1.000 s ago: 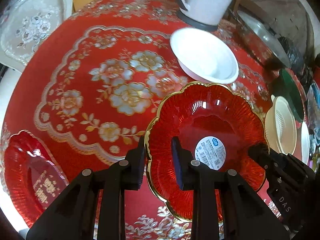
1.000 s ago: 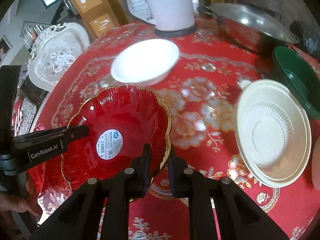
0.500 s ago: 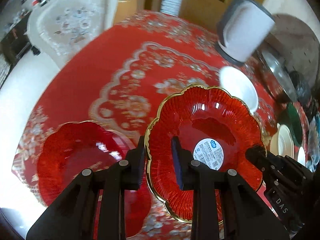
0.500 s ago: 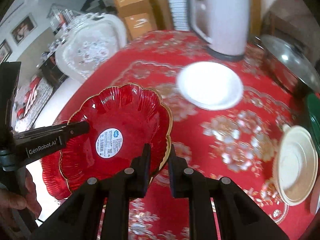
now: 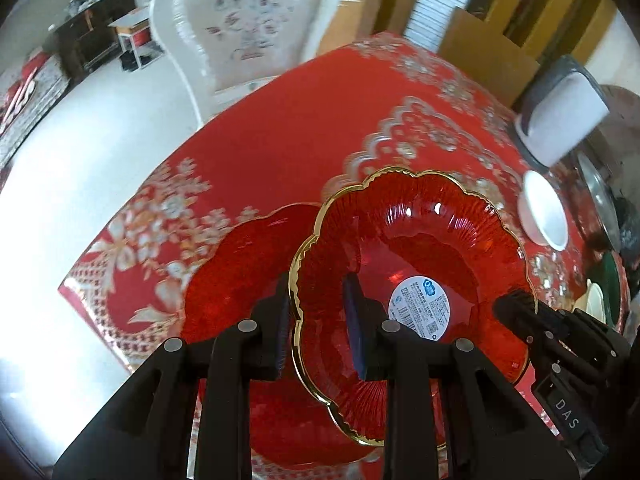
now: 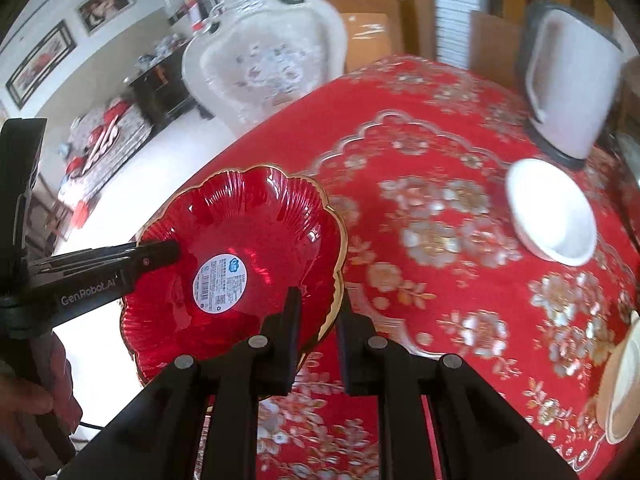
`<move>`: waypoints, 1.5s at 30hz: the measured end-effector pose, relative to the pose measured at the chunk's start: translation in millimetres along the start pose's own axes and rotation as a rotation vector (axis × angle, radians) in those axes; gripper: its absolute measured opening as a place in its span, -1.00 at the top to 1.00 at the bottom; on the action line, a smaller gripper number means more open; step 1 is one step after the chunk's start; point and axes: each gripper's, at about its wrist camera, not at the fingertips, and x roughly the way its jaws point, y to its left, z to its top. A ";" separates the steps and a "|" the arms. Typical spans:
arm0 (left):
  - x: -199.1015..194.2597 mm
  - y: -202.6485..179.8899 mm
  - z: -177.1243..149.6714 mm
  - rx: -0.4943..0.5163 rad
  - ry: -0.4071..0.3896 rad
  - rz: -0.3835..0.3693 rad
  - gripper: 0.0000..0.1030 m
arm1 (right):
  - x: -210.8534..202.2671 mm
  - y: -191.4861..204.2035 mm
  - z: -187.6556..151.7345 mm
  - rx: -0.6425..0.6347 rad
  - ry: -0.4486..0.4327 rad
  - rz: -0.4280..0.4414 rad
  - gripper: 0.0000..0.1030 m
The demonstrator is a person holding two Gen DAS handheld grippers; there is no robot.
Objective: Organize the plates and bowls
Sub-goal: 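Lift the sticker plate with the right tool onto the wedding plate held by the left tool, then settle the sticker plate inside the wedding plate with the right tool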
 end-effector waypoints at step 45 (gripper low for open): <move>42.8 49.2 -38.0 -0.036 0.074 0.072 0.44 | 64.5 52.7 -10.2 -0.118 0.203 0.003 0.54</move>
